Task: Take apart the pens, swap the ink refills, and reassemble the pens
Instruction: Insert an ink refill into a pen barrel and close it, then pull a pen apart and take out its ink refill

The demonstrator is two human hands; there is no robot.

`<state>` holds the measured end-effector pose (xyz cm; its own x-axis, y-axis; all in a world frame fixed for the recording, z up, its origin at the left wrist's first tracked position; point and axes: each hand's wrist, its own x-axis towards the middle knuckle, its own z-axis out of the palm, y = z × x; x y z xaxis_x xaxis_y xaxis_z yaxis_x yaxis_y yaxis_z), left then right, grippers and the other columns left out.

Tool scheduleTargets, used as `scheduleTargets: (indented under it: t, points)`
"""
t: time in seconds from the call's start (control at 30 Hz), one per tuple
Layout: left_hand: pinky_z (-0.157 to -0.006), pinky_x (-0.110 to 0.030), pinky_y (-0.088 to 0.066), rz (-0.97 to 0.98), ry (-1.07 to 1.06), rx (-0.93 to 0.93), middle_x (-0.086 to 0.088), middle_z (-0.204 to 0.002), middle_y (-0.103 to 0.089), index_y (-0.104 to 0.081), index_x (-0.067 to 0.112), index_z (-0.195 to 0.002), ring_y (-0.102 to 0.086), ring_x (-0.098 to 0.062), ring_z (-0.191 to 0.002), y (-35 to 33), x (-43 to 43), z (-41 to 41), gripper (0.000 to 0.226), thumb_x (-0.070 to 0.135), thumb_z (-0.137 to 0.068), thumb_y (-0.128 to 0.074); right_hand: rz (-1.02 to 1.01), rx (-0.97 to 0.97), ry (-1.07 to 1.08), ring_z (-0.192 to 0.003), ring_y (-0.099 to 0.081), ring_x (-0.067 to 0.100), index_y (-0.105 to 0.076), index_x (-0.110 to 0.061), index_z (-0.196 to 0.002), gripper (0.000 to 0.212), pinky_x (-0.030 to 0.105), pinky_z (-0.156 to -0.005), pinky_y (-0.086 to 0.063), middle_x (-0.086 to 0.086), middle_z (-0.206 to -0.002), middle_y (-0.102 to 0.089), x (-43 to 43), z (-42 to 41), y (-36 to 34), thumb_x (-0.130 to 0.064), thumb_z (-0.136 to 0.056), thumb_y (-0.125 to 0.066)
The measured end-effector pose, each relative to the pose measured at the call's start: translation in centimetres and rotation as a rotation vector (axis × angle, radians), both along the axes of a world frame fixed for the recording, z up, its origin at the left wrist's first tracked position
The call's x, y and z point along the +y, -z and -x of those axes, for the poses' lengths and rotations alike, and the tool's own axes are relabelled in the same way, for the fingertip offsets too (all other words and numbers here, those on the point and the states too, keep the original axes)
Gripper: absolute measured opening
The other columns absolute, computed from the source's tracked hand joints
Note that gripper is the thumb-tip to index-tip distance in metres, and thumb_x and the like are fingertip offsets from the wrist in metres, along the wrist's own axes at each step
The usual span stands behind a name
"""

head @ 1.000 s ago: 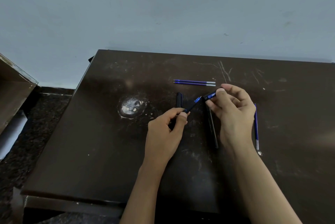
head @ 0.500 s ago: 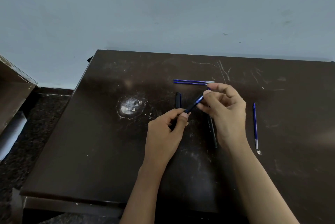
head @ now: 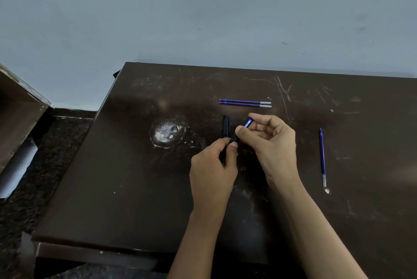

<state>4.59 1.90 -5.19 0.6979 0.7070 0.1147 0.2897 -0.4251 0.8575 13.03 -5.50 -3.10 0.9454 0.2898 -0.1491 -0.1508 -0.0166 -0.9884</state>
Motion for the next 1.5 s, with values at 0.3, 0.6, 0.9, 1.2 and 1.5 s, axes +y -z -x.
scheduleTargets:
  t: [0.3,0.6,0.9,1.2,1.5]
  points:
    - [-0.053,-0.016,-0.046,0.033,0.058,0.05,0.008,-0.059,-0.062,-0.07,0.018,-0.091,-0.061,-0.006,-0.054,-0.9,-0.4,-0.3,0.016,0.023,-0.095,-0.055,0.221,-0.105,-0.081,-0.075,-0.069,0.001,-0.062,-0.03,-0.123,0.051,0.014,-0.07,-0.055,-0.005,-0.085,-0.071,0.2,0.4,-0.3,-0.015,-0.077,-0.079]
    - [-0.064,-0.027,-0.055,-0.032,0.069,0.076,0.011,-0.073,-0.07,-0.071,0.027,-0.095,-0.065,-0.002,-0.065,-1.3,0.2,0.0,0.018,0.027,-0.094,-0.054,0.643,-0.336,-0.146,-0.088,-0.061,0.007,-0.05,-0.021,-0.139,0.056,0.004,-0.073,-0.045,-0.001,-0.101,-0.064,-0.3,-0.2,0.8,-0.014,-0.087,-0.068]
    - [-0.064,-0.029,-0.057,-0.006,-0.067,0.088,0.011,-0.074,-0.07,-0.073,0.022,-0.092,-0.066,-0.003,-0.067,-0.9,0.9,0.1,0.018,0.022,-0.093,-0.055,0.868,-0.479,-0.128,-0.09,-0.067,0.026,-0.067,-0.006,-0.112,0.023,0.04,-0.081,-0.056,0.012,-0.104,-0.065,0.0,0.7,1.2,-0.014,-0.09,-0.063]
    - [-0.058,-0.011,-0.044,-0.032,-0.117,0.18,0.012,-0.075,-0.069,-0.071,0.025,-0.092,-0.063,0.0,-0.068,-1.2,0.9,0.3,0.019,0.026,-0.094,-0.052,1.107,-0.384,-0.223,-0.093,-0.063,0.026,-0.062,-0.012,-0.106,0.024,0.037,-0.075,-0.054,0.007,-0.104,-0.063,-0.2,0.6,-0.7,-0.028,-0.089,-0.066]
    - [-0.057,-0.015,-0.042,-0.014,-0.085,0.309,0.014,-0.079,-0.065,-0.066,0.029,-0.097,-0.058,0.004,-0.066,-0.8,0.7,0.5,0.02,0.045,-0.088,-0.06,1.156,-0.39,-0.206,-0.098,-0.063,0.028,-0.057,-0.012,-0.113,0.021,0.035,-0.077,-0.052,0.008,-0.11,-0.062,-0.2,0.5,-0.5,-0.018,-0.093,-0.061]
